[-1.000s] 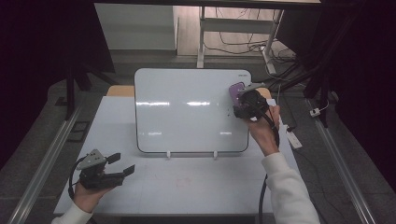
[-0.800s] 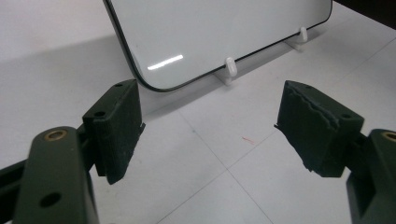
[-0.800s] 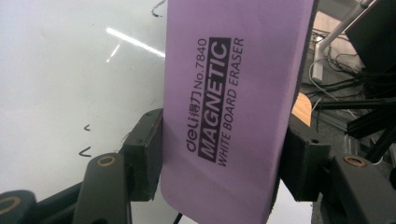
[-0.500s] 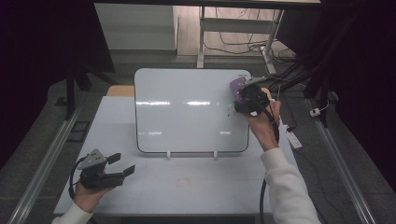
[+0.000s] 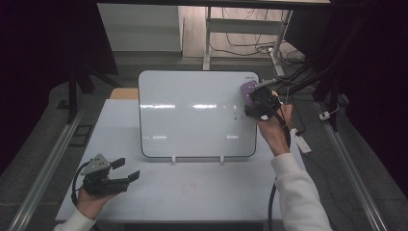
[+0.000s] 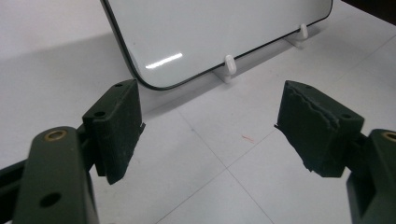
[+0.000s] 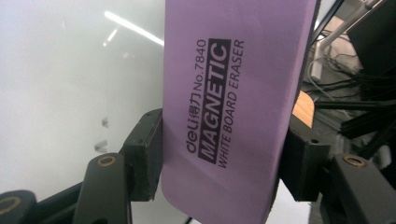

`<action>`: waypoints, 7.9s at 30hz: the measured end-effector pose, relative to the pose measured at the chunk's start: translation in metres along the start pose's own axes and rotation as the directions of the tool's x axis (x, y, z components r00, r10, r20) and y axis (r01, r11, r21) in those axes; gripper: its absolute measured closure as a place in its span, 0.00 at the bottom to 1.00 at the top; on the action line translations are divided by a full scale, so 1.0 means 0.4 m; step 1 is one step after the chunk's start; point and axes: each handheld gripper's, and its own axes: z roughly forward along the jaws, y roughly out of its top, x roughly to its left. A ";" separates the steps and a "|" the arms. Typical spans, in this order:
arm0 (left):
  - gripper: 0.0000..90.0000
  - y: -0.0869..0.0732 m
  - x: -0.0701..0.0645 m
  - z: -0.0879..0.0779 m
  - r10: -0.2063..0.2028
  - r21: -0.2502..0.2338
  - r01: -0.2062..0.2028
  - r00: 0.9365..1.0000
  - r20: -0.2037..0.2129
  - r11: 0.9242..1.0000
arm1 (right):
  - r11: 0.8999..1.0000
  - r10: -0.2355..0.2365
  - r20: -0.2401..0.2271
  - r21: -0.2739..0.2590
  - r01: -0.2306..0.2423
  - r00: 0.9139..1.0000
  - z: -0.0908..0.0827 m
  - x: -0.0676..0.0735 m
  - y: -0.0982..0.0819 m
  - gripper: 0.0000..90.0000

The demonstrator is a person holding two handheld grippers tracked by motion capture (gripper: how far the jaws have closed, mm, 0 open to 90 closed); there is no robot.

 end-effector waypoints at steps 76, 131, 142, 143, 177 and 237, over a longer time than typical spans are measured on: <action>0.26 0.004 -0.002 0.003 0.001 -0.002 -0.001 1.000 0.007 1.000 | 0.990 -0.116 -0.026 0.074 0.118 0.993 0.014 0.146 -0.133 0.44; 0.27 0.101 -0.095 0.101 0.049 0.008 -0.049 0.997 0.062 0.999 | 0.948 -0.147 -0.279 -0.313 0.055 0.949 -0.084 0.355 -0.350 0.44; 0.28 0.156 -0.140 0.146 0.088 -0.007 -0.088 0.990 0.111 0.996 | 0.944 -0.156 -0.321 -0.328 0.045 0.934 -0.081 0.366 -0.352 0.44; 0.28 0.159 -0.142 0.149 0.091 -0.008 -0.091 0.989 0.114 0.996 | 0.942 -0.158 -0.326 -0.331 0.044 0.932 -0.082 0.367 -0.353 0.44; 0.36 0.235 -0.193 0.234 0.126 0.000 -0.131 0.954 0.274 0.991 | 0.928 -0.257 -0.458 -0.362 0.086 0.851 -0.069 0.397 -0.354 0.44; 0.46 0.238 -0.227 0.338 -0.170 0.064 0.158 0.937 0.305 0.985 | 0.912 -0.241 -0.282 -0.393 0.118 0.929 -0.072 0.449 -0.365 0.36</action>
